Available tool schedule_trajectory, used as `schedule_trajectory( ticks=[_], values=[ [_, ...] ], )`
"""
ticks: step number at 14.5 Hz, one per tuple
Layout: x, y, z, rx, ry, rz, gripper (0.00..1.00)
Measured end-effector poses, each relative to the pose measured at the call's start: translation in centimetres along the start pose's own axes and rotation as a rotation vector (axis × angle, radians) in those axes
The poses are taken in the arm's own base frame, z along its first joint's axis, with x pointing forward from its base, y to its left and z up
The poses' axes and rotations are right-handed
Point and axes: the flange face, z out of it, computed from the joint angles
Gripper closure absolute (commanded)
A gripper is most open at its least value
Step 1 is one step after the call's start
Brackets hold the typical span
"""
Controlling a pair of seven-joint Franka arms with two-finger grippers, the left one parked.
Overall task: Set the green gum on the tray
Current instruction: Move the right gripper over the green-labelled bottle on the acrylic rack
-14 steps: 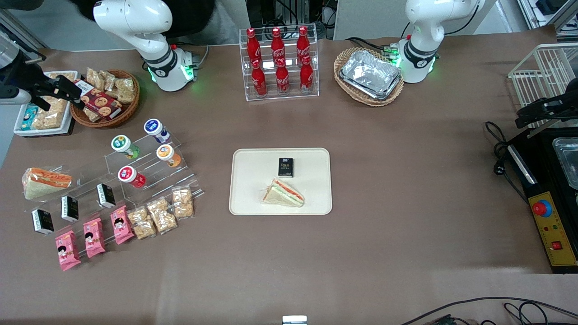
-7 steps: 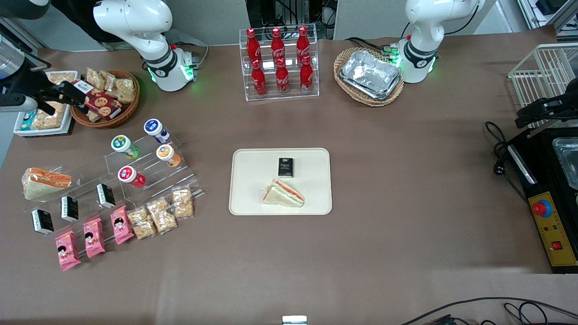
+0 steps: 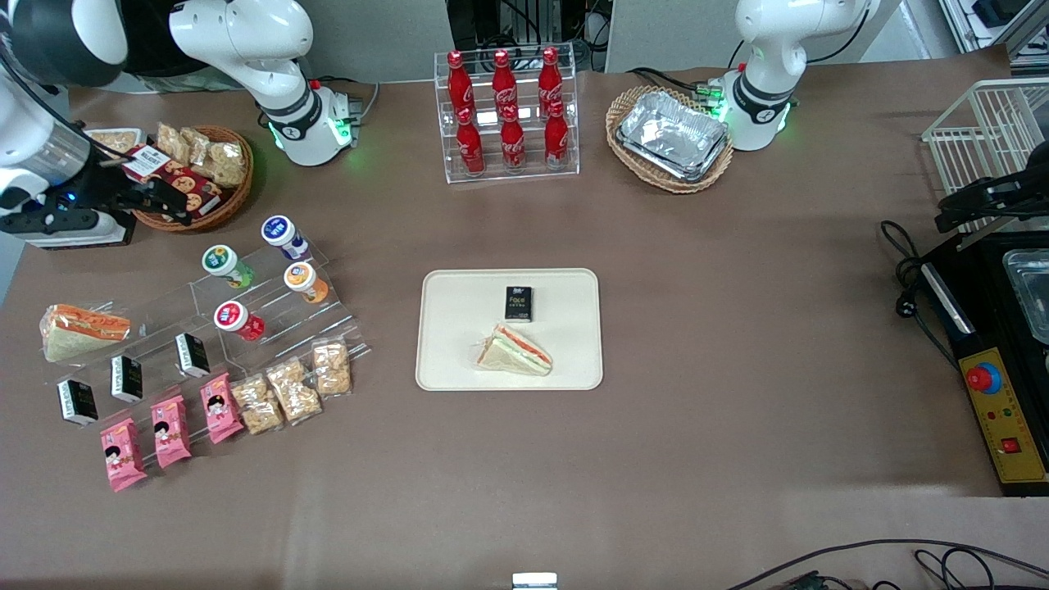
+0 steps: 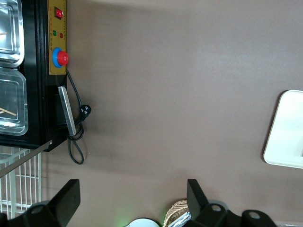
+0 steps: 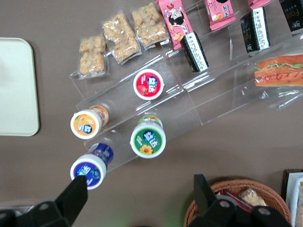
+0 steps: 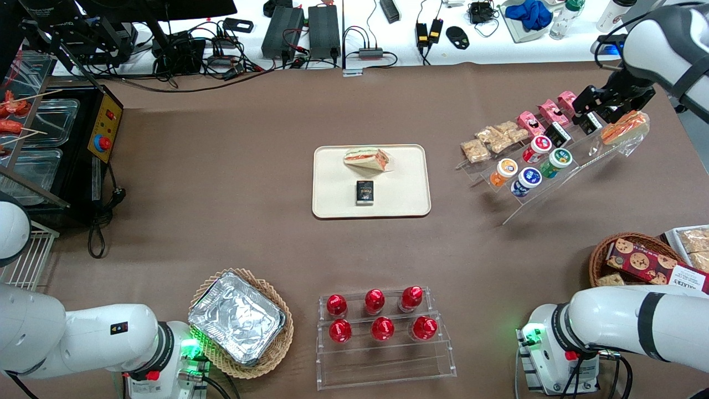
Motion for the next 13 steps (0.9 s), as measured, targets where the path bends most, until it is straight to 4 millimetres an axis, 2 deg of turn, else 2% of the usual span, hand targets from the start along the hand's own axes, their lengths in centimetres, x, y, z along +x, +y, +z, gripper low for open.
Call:
schedule_trajectory(
  ticks=[8,13],
  values=[
    [-1.2,-0.1,7.3,0.0,-0.015,-0.001,0.0],
    [-2.2,-0.2,9.7,-0.002,0.016,-0.001,0.0]
  ],
)
